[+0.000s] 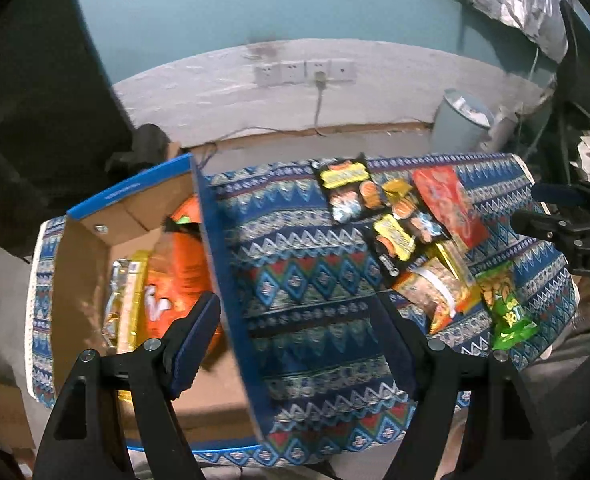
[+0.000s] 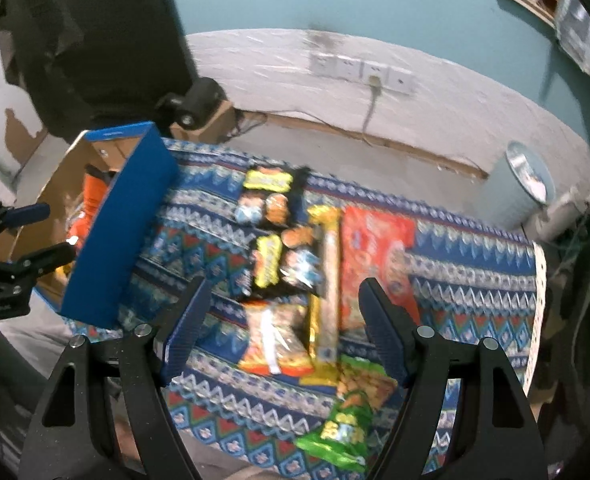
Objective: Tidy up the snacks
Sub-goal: 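Move both open tools back over the remaining snack pile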
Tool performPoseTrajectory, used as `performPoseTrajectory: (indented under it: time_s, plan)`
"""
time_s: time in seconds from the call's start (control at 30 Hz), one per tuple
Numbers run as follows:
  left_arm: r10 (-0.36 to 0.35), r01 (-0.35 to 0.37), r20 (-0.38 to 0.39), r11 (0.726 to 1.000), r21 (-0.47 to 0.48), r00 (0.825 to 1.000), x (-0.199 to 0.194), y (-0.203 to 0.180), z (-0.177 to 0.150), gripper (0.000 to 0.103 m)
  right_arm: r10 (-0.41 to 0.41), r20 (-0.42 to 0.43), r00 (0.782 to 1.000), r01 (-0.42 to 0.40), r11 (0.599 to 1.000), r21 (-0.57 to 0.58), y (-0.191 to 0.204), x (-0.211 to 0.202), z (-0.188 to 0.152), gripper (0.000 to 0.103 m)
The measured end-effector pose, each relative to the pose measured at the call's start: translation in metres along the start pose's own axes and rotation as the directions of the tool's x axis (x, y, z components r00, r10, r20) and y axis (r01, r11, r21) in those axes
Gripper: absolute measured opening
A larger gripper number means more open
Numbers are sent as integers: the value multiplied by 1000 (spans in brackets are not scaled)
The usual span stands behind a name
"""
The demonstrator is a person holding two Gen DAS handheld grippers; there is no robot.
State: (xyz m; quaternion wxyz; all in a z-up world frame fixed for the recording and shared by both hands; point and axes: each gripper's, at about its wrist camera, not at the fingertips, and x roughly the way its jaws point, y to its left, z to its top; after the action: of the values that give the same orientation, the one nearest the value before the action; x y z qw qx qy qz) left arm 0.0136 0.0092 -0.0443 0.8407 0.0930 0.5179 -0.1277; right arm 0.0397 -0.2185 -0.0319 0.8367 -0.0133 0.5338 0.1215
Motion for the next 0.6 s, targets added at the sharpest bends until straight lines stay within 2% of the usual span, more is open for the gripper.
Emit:
performPoseTrajectory:
  time_s: [0.27,0.37,0.6]
  plan:
    - [-9,12,-47,998,61,999,21,-38,-1,78,-28,-51,998,30,998,52,-34,10,-27,76]
    - [7,-3,-47,996,88,999,26,-50,-1,78,-36,-81,996,42,997,64,-44,18,-38,76]
    - [1,11,-92,991,135,996,45,-80,-9,78,-32,-173,984,48,995,89,-61,41,-70,76]
